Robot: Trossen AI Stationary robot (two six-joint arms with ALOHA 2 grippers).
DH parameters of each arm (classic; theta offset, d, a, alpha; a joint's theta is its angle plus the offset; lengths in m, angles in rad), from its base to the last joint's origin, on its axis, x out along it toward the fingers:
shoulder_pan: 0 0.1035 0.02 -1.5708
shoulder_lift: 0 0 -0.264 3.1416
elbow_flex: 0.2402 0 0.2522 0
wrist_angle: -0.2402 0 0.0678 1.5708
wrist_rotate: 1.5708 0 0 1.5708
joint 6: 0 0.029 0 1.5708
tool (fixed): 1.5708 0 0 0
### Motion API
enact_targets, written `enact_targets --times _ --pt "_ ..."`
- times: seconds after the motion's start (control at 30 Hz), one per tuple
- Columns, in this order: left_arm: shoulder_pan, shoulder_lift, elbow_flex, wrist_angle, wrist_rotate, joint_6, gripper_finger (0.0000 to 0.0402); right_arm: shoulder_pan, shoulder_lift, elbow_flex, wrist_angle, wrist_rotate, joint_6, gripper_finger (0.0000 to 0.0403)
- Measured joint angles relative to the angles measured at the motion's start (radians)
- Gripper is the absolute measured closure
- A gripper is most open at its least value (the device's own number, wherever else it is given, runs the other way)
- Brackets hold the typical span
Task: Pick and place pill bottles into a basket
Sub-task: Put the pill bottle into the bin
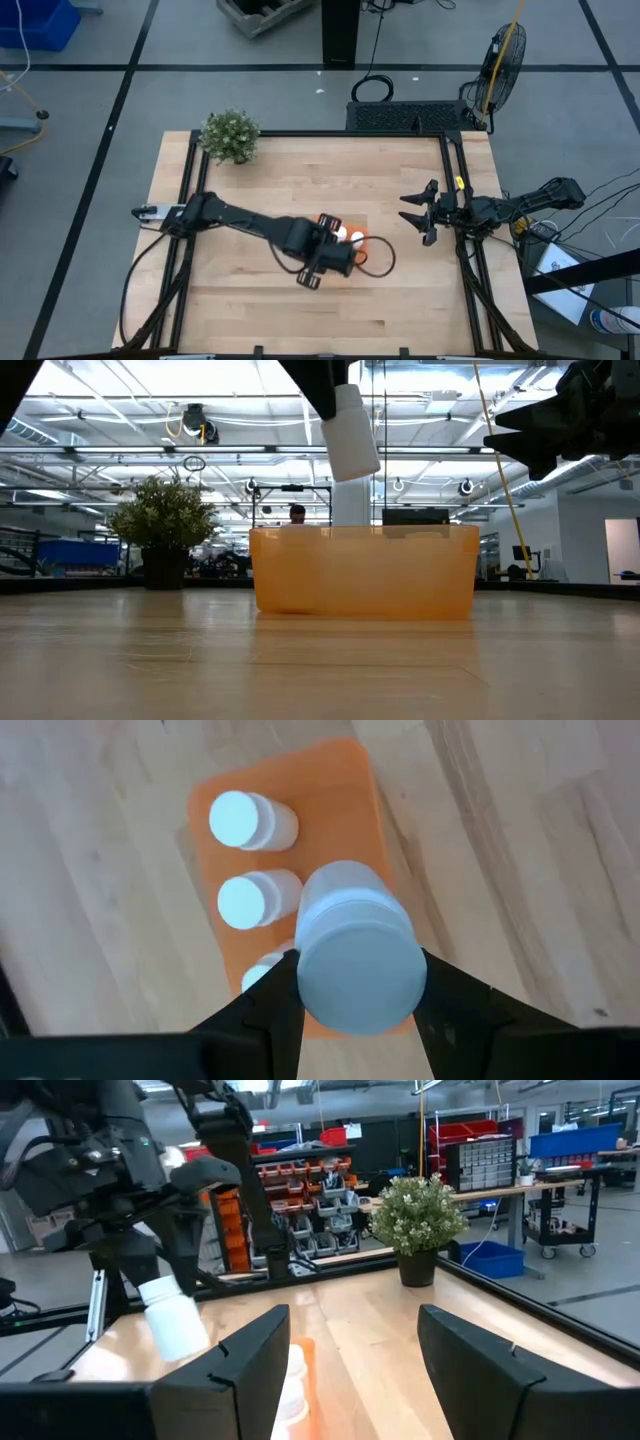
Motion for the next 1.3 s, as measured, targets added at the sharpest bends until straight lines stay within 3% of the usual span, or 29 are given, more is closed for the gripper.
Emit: enact_targets --times 0.57,1.3 --pt "0.141 0.035 -0.001 0.063 0.086 0.052 0.0242 0.0 0.0 0.0 -0.002 -0.001 -0.02 0.019" --pt "0.157 0.133 -0.005 0.039 0.244 0.041 0.0242 0.0 0.001 -0.001 -0.003 -0.026 -0.017 0.019"
